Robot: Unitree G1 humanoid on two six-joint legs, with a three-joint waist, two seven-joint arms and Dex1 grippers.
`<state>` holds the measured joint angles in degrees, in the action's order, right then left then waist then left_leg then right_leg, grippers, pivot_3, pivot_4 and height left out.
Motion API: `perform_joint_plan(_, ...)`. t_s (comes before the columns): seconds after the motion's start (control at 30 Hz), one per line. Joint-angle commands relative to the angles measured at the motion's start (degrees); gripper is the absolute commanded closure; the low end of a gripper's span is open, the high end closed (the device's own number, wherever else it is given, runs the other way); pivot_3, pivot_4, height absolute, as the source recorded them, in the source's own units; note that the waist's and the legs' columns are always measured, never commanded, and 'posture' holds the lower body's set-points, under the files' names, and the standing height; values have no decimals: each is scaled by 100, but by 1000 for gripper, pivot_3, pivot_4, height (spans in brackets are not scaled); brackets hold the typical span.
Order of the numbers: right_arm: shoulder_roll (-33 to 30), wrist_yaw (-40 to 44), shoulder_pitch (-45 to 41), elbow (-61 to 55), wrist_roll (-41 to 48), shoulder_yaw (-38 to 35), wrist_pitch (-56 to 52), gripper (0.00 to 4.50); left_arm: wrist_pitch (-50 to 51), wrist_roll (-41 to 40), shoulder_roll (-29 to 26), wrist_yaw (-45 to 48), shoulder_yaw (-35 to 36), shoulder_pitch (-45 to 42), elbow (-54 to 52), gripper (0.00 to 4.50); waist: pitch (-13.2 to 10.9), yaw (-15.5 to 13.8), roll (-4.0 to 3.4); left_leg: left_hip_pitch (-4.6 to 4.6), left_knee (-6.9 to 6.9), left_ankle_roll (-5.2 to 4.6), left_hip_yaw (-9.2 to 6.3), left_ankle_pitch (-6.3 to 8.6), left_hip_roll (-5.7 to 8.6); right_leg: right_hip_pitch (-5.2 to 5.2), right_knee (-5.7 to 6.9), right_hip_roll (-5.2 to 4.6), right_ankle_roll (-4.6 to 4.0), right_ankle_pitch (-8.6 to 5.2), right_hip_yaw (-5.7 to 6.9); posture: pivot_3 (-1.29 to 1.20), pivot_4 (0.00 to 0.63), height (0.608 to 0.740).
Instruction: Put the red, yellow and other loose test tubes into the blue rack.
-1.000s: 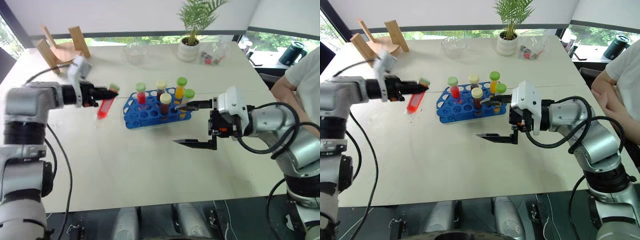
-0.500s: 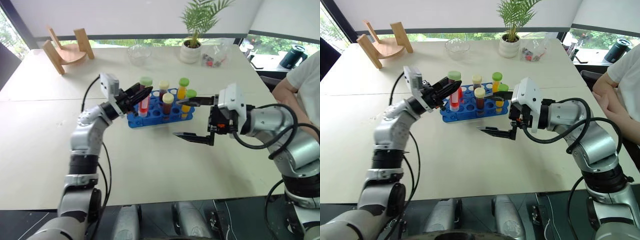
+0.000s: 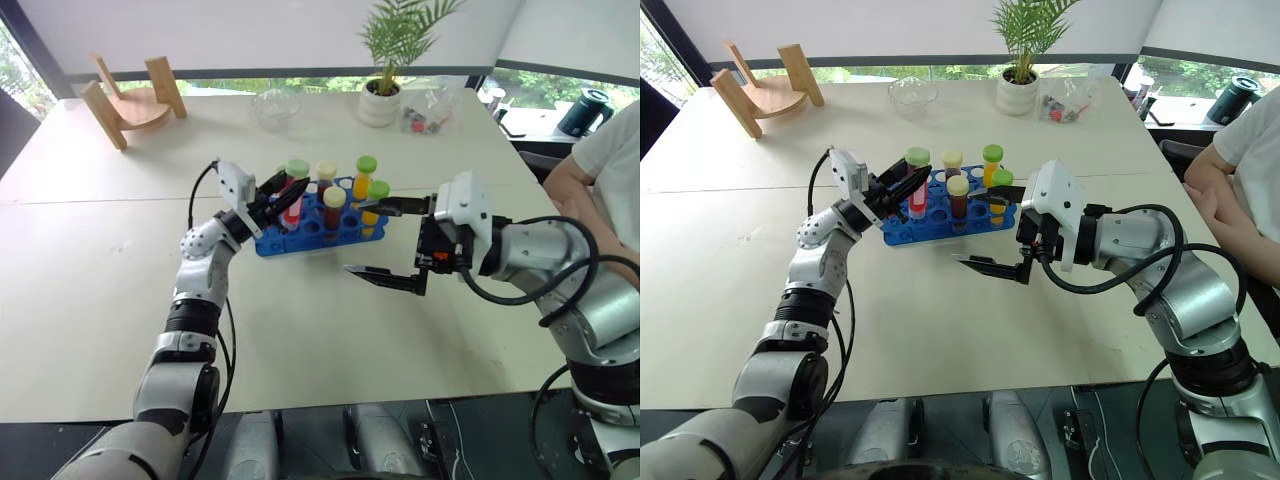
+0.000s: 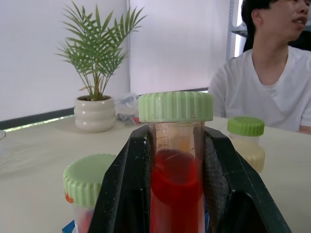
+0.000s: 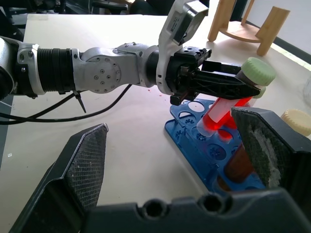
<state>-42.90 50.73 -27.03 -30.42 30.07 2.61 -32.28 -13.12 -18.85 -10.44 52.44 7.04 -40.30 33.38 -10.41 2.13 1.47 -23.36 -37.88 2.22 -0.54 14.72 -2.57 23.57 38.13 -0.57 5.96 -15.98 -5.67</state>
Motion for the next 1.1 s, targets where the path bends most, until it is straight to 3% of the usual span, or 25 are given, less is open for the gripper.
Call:
perform_joint_plan(0.03, -61, -43, 2, -225, 65, -216, 13, 0, -82, -58, 35, 56, -53, 103, -135, 3672, 0, -1, 0, 0, 0, 0, -1, 0, 0, 0, 0, 0, 0, 0, 1, 0, 150, 740)
perform_joint_plan(0.37, -6, -64, -12, -238, 87, -177, 19, 0, 221, -166, 80, -36, -165, 481, -768, 3672, 0, 1, 0, 0, 0, -1, -2, 0, 0, -1, 0, 0, 0, 0, 1, 0, 150, 740)
perform_joint_plan(1.07, 36, -129, -58, -255, 120, -136, -51, 0, -1374, 95, 335, -169, -92, 353, 782, 3672, 1, -16, -1, 3, 0, -2, -2, 1, 1, -8, -7, -1, 0, -1, 2, 0, 150, 740)
perform_joint_plan(1.1, 36, -130, -63, -256, 124, -137, -59, 0, -1327, 127, 286, -143, -125, 377, 783, 3172, 1, -14, -1, 4, 0, -2, -2, 1, 1, -8, -7, 0, 0, -1, 2, 0, 150, 740)
